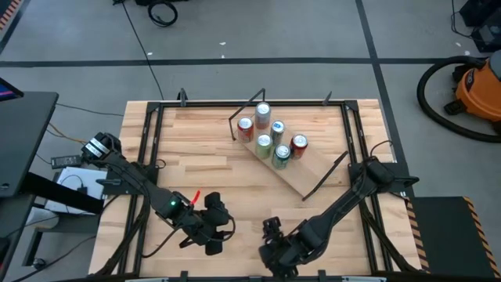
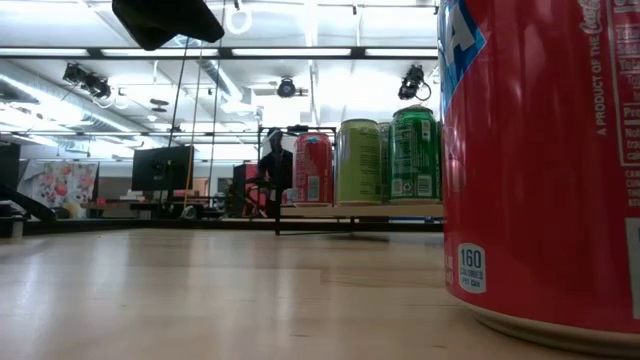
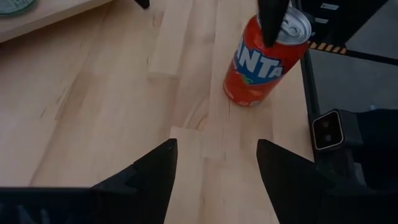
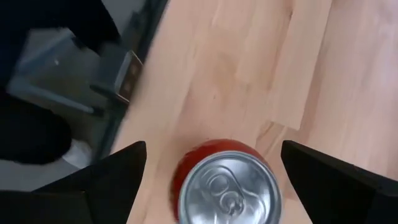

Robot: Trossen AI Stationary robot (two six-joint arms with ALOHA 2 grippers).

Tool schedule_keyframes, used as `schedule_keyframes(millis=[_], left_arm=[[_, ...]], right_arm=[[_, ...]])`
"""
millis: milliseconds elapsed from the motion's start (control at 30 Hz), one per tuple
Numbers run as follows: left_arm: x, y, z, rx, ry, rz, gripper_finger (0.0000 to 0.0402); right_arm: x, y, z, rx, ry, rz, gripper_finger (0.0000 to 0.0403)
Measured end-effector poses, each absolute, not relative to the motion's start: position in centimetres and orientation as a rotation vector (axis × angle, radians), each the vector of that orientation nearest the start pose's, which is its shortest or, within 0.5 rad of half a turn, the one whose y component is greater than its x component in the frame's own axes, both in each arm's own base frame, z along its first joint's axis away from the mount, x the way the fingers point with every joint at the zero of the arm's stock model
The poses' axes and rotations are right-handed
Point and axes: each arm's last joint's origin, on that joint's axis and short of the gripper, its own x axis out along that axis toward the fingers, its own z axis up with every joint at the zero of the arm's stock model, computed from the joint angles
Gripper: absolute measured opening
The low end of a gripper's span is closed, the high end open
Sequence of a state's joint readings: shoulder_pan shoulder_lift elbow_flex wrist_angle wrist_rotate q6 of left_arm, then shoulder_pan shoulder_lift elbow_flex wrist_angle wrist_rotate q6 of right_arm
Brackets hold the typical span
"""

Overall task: Place canned beverage on shelf
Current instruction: Put the orange soda can on the shelf

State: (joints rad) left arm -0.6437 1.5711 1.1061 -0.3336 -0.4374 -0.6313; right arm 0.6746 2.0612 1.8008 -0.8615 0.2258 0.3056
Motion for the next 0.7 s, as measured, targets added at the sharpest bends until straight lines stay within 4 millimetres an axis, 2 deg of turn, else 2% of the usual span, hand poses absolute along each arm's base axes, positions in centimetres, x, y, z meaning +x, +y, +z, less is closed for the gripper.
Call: schedule_keyframes(millis=[200,333,567,700], left_arm=[[27.2,-18.9,24.3,-0.195,0.717,0.034,0.0231],[27.2,-18.9,24.3,-0.197,0.719,0.035,0.0231],[27.2,-18.9,24.3,-0.197,0.719,0.036,0.0231],[27.2,-18.9,24.3,-0.196,0.721,0.036,0.0231]], right_arm=[[35.1,27.2,21.7,-0.282,1.135,0.229,0.0382],[35.1,26.5,20.3,-0.272,1.224,0.181,0.037],[35.8,25.3,20.0,-0.187,1.278,0.13,0.0321],[36.1,24.6,20.0,-0.158,1.293,0.101,0.0318]])
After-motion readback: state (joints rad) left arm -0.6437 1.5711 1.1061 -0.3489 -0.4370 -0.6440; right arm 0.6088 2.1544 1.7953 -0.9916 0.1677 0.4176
